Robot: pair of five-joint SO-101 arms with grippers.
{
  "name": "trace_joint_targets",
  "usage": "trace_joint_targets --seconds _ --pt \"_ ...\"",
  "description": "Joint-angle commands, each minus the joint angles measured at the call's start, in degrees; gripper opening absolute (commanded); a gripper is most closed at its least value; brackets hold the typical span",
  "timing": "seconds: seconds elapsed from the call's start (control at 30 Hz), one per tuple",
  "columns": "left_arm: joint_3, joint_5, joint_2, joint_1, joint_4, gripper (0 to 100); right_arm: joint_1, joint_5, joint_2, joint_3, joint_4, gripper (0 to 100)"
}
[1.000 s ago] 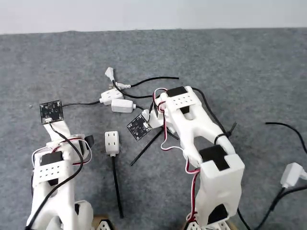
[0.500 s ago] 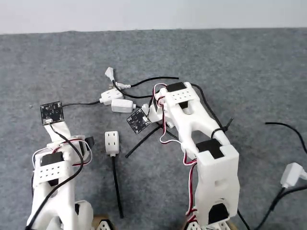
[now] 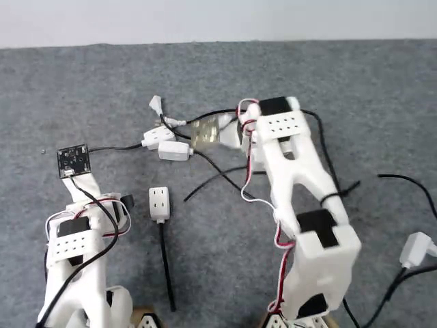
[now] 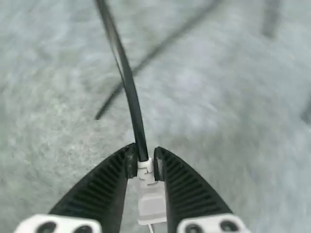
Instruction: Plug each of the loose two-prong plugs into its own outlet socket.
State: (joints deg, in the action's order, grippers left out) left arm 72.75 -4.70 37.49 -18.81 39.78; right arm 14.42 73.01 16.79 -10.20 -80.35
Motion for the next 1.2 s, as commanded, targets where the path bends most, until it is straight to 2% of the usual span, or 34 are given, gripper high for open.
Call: trace_joint_targets --seconds 0.0,0.17,0.27,0.37,0.5,0.6,0.8,0.93,1.17 --pt "-0.5 0.8 0.3 0.4 -1.6 27 -2.8 -16.9 -9.5 -3.1 -0.9 0.9" --pt "-0.5 0.8 0.2 0.4 -1.9 27 -8.4 -43.0 -14.7 -0.4 -0.8 0.9" --pt "-0.4 0.8 0.1 0.4 -2.5 27 -10.7 -50.3 -14.5 5.4 0.9 0.9" --pt "-0.4 0.8 0.1 0.4 -2.5 27 -13.2 -53.2 -13.7 13.8 9.4 0.9" --pt "-0.4 0.8 0.1 0.4 -2.5 27 -15.7 -53.0 -12.0 23.6 22.0 0.9" --pt "-0.4 0.8 0.1 0.4 -2.5 27 -15.8 -49.5 -10.0 27.3 26.5 2.2" --pt "-0.4 0.8 0.1 0.4 -2.5 27 -15.3 -41.6 -6.8 27.0 25.4 19.6" --pt "-0.4 0.8 0.1 0.4 -2.5 27 -14.8 -40.4 -6.8 25.1 24.0 16.6" --pt "-0.4 0.8 0.1 0.4 -2.5 27 -12.3 -40.1 -6.8 22.2 13.8 12.2"
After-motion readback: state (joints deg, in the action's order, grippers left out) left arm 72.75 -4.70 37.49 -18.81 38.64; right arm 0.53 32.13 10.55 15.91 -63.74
